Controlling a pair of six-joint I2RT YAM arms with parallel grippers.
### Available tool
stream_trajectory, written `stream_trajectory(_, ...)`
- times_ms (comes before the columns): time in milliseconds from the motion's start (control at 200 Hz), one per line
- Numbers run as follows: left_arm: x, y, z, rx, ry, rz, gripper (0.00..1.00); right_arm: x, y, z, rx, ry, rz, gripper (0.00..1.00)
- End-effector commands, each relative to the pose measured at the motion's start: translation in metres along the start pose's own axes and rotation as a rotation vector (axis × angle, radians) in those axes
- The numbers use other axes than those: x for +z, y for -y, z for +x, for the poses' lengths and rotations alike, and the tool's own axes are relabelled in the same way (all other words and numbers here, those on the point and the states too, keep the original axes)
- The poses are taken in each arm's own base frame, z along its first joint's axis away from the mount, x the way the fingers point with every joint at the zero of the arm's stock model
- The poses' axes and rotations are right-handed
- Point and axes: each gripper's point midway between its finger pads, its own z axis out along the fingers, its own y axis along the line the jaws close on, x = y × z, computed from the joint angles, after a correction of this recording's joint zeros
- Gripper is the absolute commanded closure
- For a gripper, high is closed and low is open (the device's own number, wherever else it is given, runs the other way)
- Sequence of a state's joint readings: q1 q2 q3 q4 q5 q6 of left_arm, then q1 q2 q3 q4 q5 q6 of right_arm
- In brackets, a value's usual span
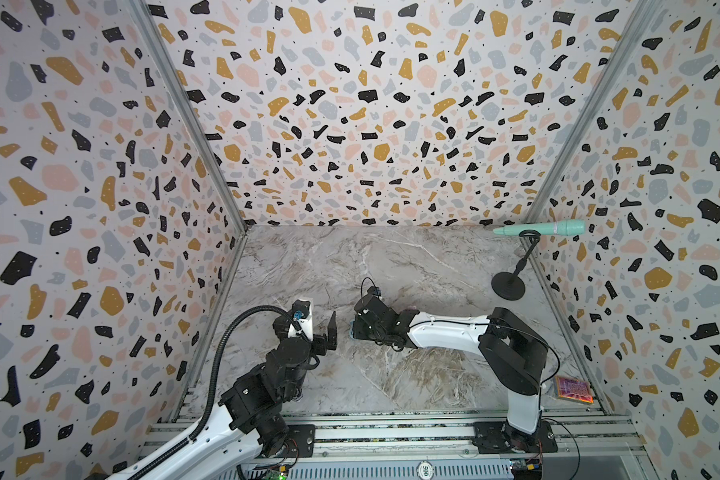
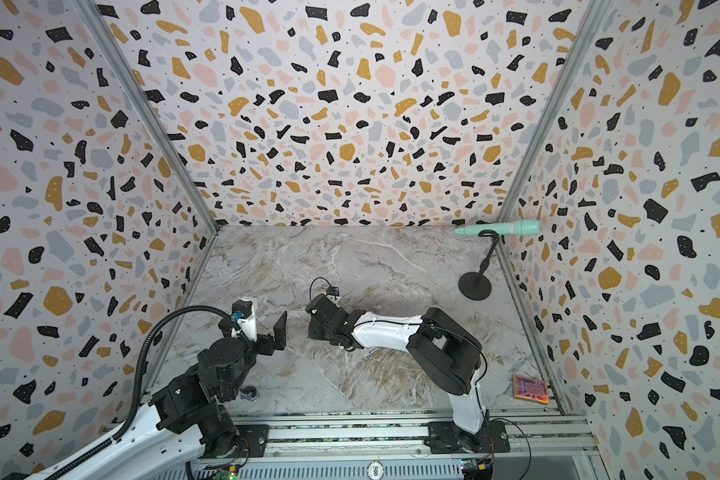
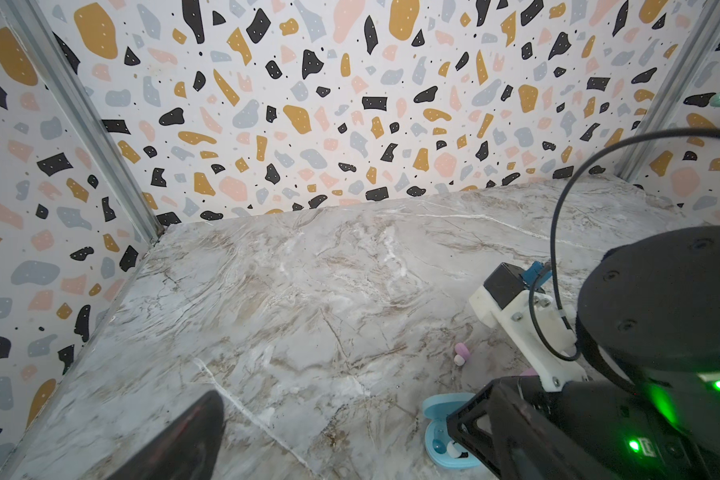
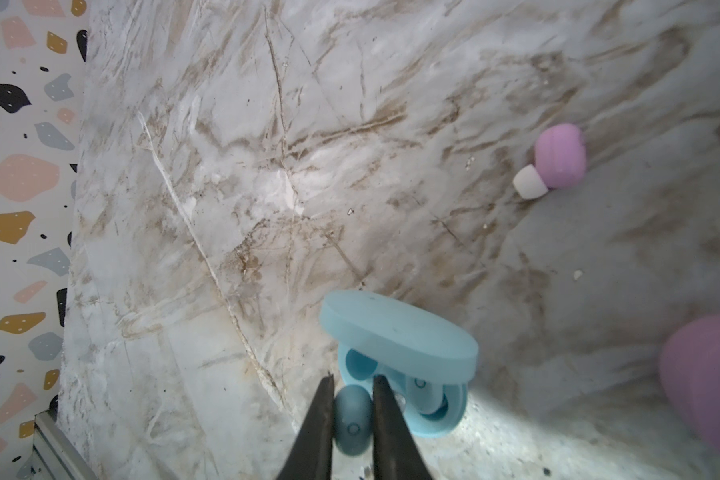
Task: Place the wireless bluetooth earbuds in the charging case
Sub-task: 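Carry the held earbud over the open light-blue case with the right gripper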
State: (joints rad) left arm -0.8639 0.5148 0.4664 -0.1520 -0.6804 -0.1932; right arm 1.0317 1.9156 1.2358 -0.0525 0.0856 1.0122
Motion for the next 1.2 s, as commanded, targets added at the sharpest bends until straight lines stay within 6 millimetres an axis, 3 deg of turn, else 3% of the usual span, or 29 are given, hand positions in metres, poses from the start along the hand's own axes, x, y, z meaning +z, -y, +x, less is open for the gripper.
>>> stream_trajectory(0,0.0007,0.0017,-0.0057,-0.001,0.02,0.011,0.0,-0.0022,-0.0105,-0.006,-0.001,0.011,-0.015,0.82)
stream_trajectory(1196,0.0025,0.0091,-0.0022,0.015,0.0,0.044,0.0,0.0049,-0.0106,-0.0031,0.002,0.006,-0.013,0.83)
